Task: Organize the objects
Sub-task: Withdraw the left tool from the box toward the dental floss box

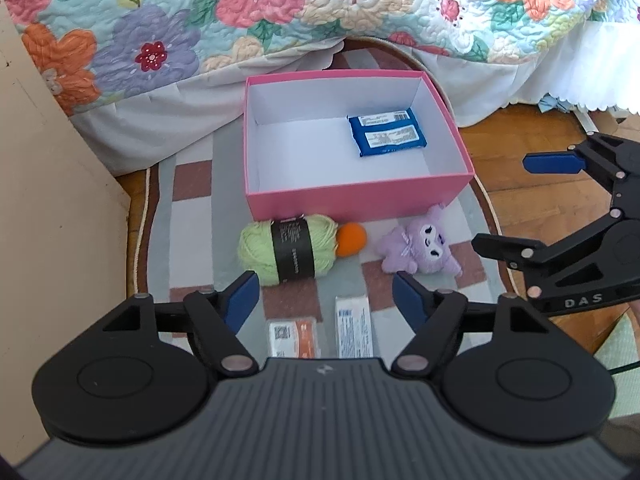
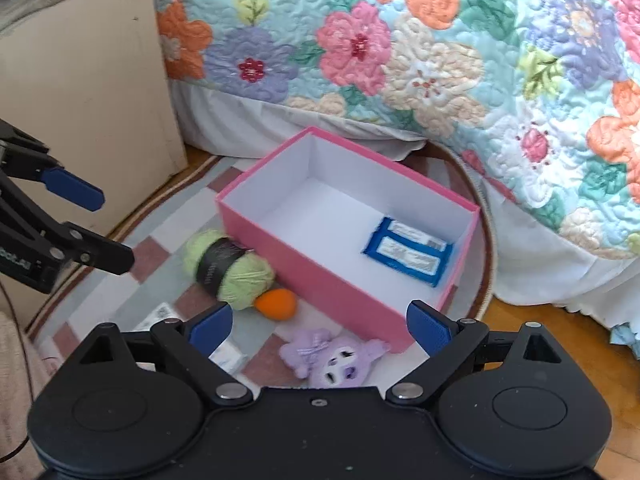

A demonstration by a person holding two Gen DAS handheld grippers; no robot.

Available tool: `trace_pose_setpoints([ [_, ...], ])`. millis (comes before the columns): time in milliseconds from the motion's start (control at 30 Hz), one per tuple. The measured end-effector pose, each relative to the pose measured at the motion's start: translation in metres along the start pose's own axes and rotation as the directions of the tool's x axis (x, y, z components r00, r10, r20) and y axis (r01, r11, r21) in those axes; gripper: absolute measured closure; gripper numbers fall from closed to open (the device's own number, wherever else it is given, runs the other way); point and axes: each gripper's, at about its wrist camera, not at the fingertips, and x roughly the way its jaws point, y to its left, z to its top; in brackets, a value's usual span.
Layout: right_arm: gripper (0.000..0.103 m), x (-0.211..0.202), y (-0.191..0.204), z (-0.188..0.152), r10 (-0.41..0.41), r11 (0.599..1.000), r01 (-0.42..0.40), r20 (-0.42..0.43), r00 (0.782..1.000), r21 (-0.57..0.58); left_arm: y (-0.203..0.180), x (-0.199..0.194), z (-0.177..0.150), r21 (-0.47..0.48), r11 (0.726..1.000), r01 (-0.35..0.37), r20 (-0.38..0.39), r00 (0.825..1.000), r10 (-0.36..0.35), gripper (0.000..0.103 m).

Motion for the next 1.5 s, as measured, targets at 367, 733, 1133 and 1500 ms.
trace_pose_setpoints([
  [367,0.007,-0.022,0.026,-0.006,0.119,0.991,-0.119,0.002,0.993,-0.064,0.003,-0.001,-0.026,-0.034,0.999,0.020,-0.026,0.999,-0.021,0.016],
  [733,0.007,-0.028,0.062,-0.020,0.209,0.938,-0.211,-0.037,0.977,-0.274,0.012,-0.001,-0.057,-0.056,0.995,0.082,-0.041,0.996,-0.085,0.016],
  [1133,0.007,-0.011,0.100,-0.030,0.369,0.795,-0.374,-0.109,0.923,-0.478,0.028,0.030,-0.074,-0.085,0.994,0.074,-0.116,0.990,-0.083,0.016],
  [1500,0.007,0.013,0.125,-0.049,0.384,0.743,-0.366,-0.090,0.919,-0.560,0.046,0.067,-0.075,-0.233,0.971,0.060,-0.097,0.992,-0.085,0.016],
])
